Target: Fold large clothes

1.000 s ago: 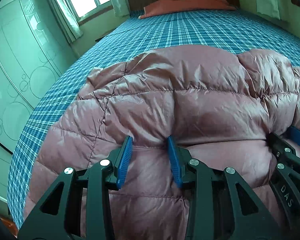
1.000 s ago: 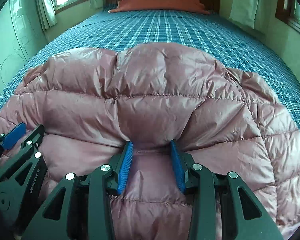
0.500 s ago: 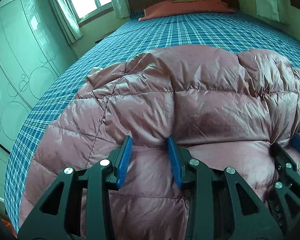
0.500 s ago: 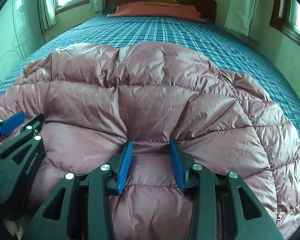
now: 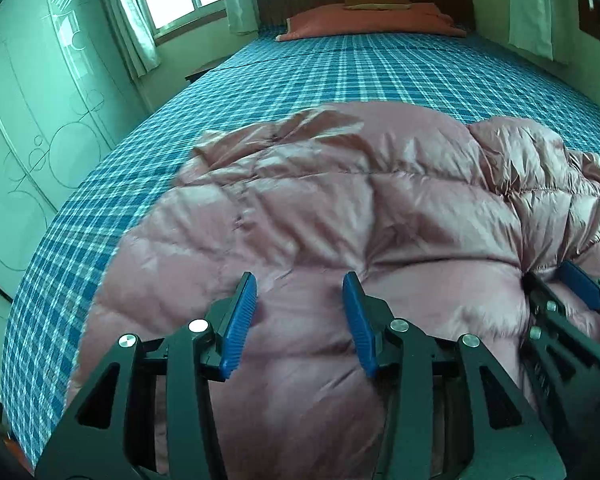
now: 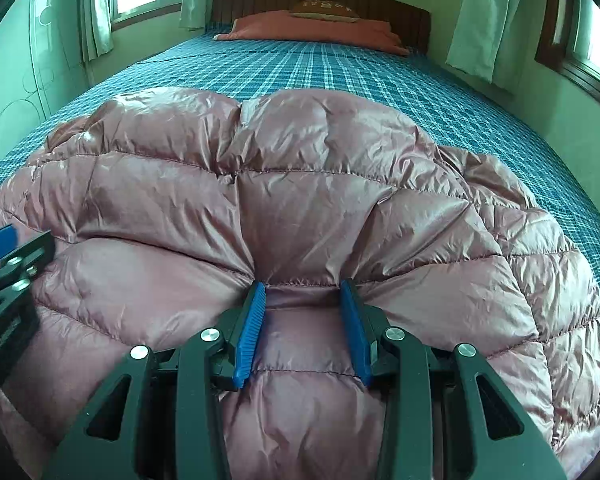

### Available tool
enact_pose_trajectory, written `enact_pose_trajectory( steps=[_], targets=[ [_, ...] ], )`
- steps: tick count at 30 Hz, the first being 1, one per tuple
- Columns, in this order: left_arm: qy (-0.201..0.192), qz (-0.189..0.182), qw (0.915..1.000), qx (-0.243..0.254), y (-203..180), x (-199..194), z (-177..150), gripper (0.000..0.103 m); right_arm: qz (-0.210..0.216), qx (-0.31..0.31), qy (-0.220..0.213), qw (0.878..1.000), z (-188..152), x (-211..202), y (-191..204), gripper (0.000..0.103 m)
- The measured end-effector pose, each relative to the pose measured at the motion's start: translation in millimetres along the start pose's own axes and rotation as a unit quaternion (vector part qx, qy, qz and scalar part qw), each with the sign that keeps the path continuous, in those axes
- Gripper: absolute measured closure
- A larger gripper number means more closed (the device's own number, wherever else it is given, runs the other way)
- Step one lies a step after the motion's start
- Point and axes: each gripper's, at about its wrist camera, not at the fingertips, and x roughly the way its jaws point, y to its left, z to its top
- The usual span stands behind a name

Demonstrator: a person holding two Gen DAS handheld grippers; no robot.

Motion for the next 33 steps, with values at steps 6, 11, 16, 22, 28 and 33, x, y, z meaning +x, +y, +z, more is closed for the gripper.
enact_pose_trajectory(
  steps=[6, 11, 16, 22, 28, 33],
  targets=[
    [0.009, -0.003, 0.9983, -0.058, 58.6, -16.3, -14.5, 0.047, 0.002, 0.002, -0.003, 1.000, -1.6, -0.4, -2.4, 0.063],
    [0.027, 0.003, 0.9904, -0.136, 124.9, -18.8, -31.2, 0.039, 0.002, 0.002, -0.003, 1.000, -1.8, -0.5, -2.6, 0.063],
    [0.057, -0.120, 0.9696, -0.206, 159.8, -1.5, -43.2, 0.036, 0.000, 0.001, -0.004, 1.000, -1.9, -1.7, -2.1, 0.063],
    [0.094, -0.247, 0.9293, -0.257, 157.5, 28.0, -46.6, 0.035, 0.000, 0.001, -0.004, 1.000, -2.0, -1.5, -1.7, 0.063],
    [0.102, -0.306, 0.9089, -0.265, 152.4, 43.6, -40.5, 0.035, -0.003, 0.000, -0.006, 1.000, -2.1, -2.6, -1.0, 0.063],
    [0.084, -0.304, 0.8976, -0.308, 165.3, 50.5, -42.9, 0.038, -0.004, -0.001, -0.006, 1.000, -2.3, -2.4, -0.3, 0.063]
  ],
)
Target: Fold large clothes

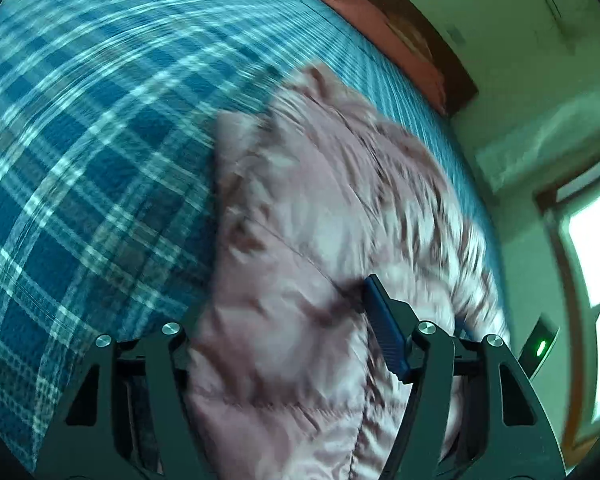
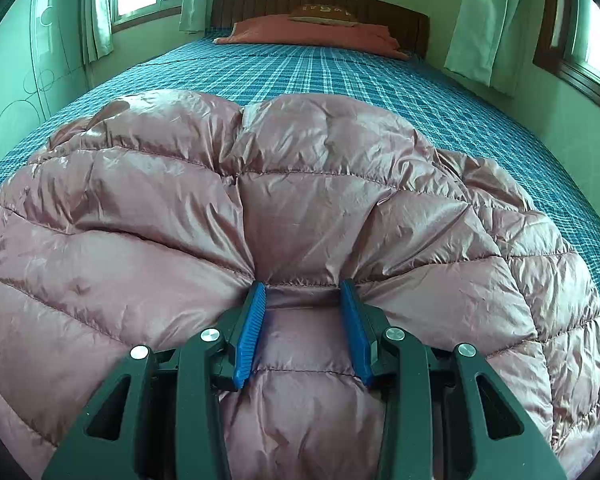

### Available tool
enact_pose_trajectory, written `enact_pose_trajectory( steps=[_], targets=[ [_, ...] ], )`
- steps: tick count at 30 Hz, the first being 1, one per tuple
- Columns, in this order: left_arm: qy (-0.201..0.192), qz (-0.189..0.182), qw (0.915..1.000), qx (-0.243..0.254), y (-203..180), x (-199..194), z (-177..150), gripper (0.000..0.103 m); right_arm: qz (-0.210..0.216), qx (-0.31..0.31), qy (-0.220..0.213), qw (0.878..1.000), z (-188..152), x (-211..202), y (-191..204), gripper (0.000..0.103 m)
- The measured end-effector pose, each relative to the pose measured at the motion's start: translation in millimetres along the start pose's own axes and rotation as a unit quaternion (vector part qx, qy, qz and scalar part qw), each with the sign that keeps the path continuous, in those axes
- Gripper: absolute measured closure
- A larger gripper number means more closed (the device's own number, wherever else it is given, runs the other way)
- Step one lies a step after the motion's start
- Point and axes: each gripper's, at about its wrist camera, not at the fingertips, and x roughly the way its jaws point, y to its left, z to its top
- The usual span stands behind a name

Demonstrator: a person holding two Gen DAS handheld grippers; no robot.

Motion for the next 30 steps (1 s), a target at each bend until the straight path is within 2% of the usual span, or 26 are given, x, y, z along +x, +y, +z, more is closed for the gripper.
enact_pose_trajectory(
  steps=[2, 5, 7, 9, 10, 12, 13, 15, 17, 19, 21, 23, 27, 30],
  targets=[
    [-0.005, -0.015, 0.9990, -0.041, 7.4, 1.1, 1.5, 0.038, -0.001, 0.000, 0.000, 1.000, 0.3, -0.4, 0.1, 0.063],
    [0.014, -0.012, 0.9998, 0.002, -12.3, 6.3, -3.6, 0.038, -0.001, 0.000, -0.001, 1.000, 0.3, -1.0, 0.5, 0.063],
    [0.006, 0.007, 0.9994, 0.033, -22.8, 5.4, -7.6, 0.038, 0.000, 0.001, -0.001, 1.000, 0.6, -1.2, 0.6, 0.063],
    [-0.001, 0.006, 0.9999, 0.008, -14.2, 8.9, -4.9, 0.038, -0.001, 0.000, -0.001, 1.000, 0.9, -1.3, 1.5, 0.063],
    [-0.003, -0.010, 0.9996, -0.025, -5.3, 11.1, -3.0, 0.038, -0.002, 0.000, -0.001, 1.000, 0.8, -1.3, 1.8, 0.063],
    [-0.005, -0.012, 0.9995, -0.029, -6.4, 9.5, -1.9, 0.039, -0.003, 0.000, -0.001, 1.000, 0.1, -1.9, 4.3, 0.063],
    [-0.005, -0.003, 0.9999, -0.011, -12.1, 8.5, -3.5, 0.042, -0.003, 0.000, -0.001, 1.000, 0.0, -1.8, 4.3, 0.063],
    [-0.009, 0.001, 0.9999, 0.010, -17.7, 6.9, -5.3, 0.056, -0.003, 0.000, -0.002, 1.000, 0.0, -2.0, 4.2, 0.063],
    [-0.014, -0.010, 0.9998, 0.005, -16.0, 6.0, -6.7, 0.063, -0.003, 0.000, -0.002, 1.000, 0.0, -1.7, 4.1, 0.063],
    [-0.016, -0.005, 0.9999, 0.001, -14.6, 8.3, -8.3, 0.064, -0.004, -0.001, -0.002, 1.000, 0.1, -1.7, 4.3, 0.063],
    [-0.019, 0.005, 0.9998, 0.007, -14.3, 10.5, -10.6, 0.059, -0.005, -0.001, -0.001, 1.000, 0.4, -1.8, 5.2, 0.063],
    [-0.022, 0.010, 0.9997, 0.008, -17.7, 10.2, -10.1, 0.060, -0.006, -0.001, -0.001, 1.000, 0.7, -2.2, 6.1, 0.063],
    [-0.036, 0.014, 0.9986, 0.037, -31.6, -1.5, -10.7, 0.080, -0.006, 0.000, -0.001, 1.000, 1.2, -2.1, 7.3, 0.063],
    [-0.051, 0.009, 0.9974, 0.050, -43.9, -12.9, -10.4, 0.085, -0.006, 0.000, 0.002, 1.000, 3.6, -1.8, 8.7, 0.063]
  ],
)
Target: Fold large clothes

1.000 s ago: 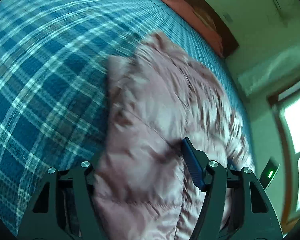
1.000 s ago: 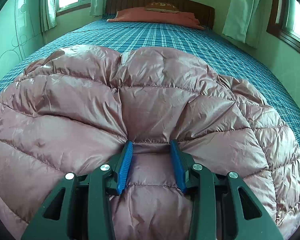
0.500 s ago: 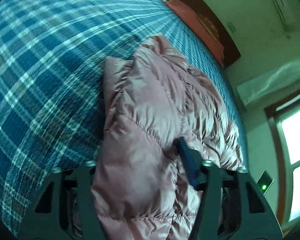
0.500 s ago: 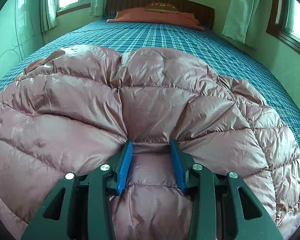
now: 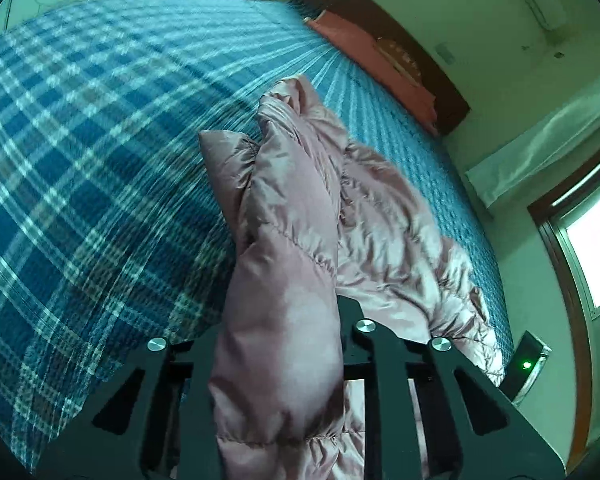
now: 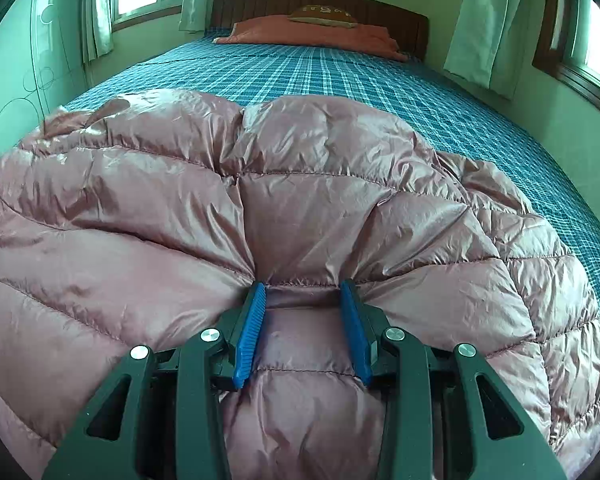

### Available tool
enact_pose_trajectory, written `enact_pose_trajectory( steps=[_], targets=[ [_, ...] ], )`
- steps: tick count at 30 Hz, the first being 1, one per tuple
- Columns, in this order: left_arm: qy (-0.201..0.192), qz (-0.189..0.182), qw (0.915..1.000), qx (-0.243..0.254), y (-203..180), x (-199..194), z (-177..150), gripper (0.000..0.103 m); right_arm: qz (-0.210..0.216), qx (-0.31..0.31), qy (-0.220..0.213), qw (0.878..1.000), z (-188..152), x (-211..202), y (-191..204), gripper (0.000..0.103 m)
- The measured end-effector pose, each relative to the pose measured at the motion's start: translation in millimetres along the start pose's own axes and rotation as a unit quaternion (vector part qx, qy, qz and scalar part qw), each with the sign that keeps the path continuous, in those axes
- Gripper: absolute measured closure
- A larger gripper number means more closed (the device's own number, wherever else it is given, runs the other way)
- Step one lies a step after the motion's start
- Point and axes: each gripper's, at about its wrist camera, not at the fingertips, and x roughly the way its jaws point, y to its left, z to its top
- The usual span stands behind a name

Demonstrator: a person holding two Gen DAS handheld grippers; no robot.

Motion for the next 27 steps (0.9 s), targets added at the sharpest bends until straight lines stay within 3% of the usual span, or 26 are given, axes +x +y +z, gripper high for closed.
enact_pose_trajectory(
  steps=[6, 11, 21, 27],
  targets=[
    [-0.019, -0.006, 0.9996, 0.018, -21.5, -16.5, 6.0, 0.087, 0.005, 0.001, 0.002, 1.000, 7.4, -11.9, -6.1, 0.063],
    [-0.023, -0.007, 0.9993, 0.030, -37.1, -24.1, 11.0, 0.087, -0.002, 0.014, -0.024, 1.000, 8.0, -45.3, -38.8, 0.063],
    [-0.037, -0.007, 0.9957, 0.084, -88.6, -40.6, 10.0, 0.087, -0.072, 0.061, -0.006, 0.995, -43.0, -64.6, -139.3, 0.063],
    [-0.032, -0.001, 0.9925, 0.118, -124.4, -35.6, 2.5, 0.087, -0.057, 0.066, 0.005, 0.996, -52.5, -47.1, -144.0, 0.063]
  ],
)
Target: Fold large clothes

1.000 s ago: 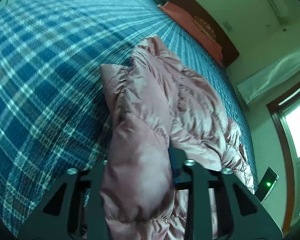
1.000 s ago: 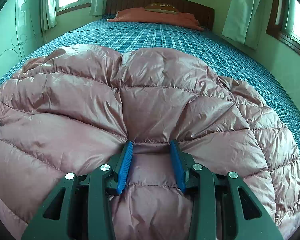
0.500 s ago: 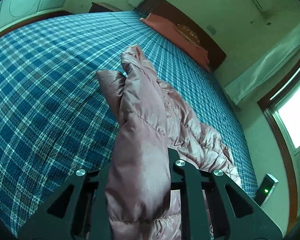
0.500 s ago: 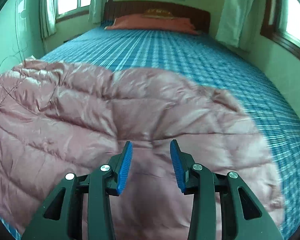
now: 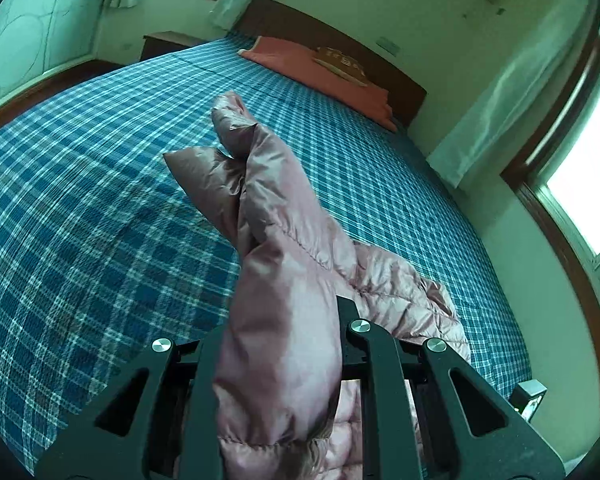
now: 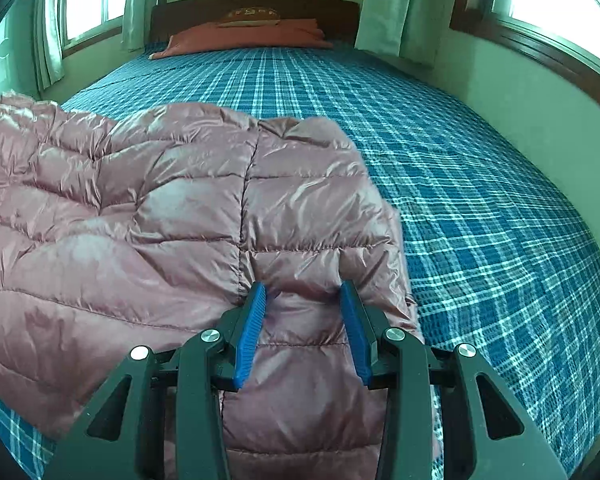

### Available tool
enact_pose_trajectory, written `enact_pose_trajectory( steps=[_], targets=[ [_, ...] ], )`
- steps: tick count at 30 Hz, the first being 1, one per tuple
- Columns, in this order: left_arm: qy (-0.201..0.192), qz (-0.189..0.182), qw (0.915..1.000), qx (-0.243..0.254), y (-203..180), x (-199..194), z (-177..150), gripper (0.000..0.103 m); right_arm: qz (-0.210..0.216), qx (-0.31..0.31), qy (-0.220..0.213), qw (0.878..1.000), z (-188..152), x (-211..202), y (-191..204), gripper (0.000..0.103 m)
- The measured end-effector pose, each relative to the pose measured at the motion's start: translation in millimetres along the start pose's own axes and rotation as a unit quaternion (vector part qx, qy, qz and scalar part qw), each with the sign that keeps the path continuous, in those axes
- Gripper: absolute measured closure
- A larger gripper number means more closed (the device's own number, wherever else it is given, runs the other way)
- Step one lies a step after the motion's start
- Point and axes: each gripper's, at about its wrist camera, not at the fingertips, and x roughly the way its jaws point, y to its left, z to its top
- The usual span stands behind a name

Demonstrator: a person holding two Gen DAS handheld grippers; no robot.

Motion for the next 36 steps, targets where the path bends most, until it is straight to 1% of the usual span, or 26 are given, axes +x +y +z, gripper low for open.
enact_pose_trajectory(
  steps=[5, 9, 13, 17, 23, 27, 29, 32, 36],
  targets=[
    [0.006, 0.012, 0.9995, 0.029, -27.7, 6.4, -3.4, 0.087, 0.008, 0.007, 0.002, 1.000, -4.2, 6.1, 1.4, 0.063],
    [0.019, 0.023, 0.9983, 0.051, -48.9, 19.7, -13.2, 0.087, 0.012, 0.009, -0.002, 1.000, -6.6, 6.8, 0.0, 0.063],
    [0.030, 0.036, 0.9951, 0.088, -69.5, 35.5, -25.3, 0.087, 0.019, 0.015, -0.004, 1.000, -8.4, 7.5, -1.7, 0.063],
    [0.040, 0.055, 0.9891, 0.131, -92.9, 50.4, -38.6, 0.087, 0.025, 0.022, -0.006, 0.999, -10.3, 7.0, -4.7, 0.063],
    [0.057, 0.083, 0.9776, 0.185, -122.2, 76.1, -56.9, 0.087, 0.033, 0.029, -0.007, 0.999, -10.3, 6.9, -5.9, 0.063],
    [0.070, 0.099, 0.9684, 0.218, -139.9, 93.4, -69.1, 0.087, 0.038, 0.034, -0.007, 0.999, -11.3, 6.0, -7.7, 0.063],
    [0.074, 0.103, 0.9653, 0.228, -146.2, 98.9, -73.0, 0.087, 0.039, 0.035, -0.007, 0.999, -10.6, 7.0, -8.7, 0.063],
    [0.080, 0.109, 0.9582, 0.252, -161.8, 108.1, -80.0, 0.087, 0.043, 0.039, -0.006, 0.998, -10.4, 8.1, -10.0, 0.063],
    [0.082, 0.108, 0.9498, 0.282, -179.7, 113.0, -91.2, 0.087, 0.047, 0.045, -0.005, 0.998, -10.6, 7.9, -11.2, 0.063]
  ],
)
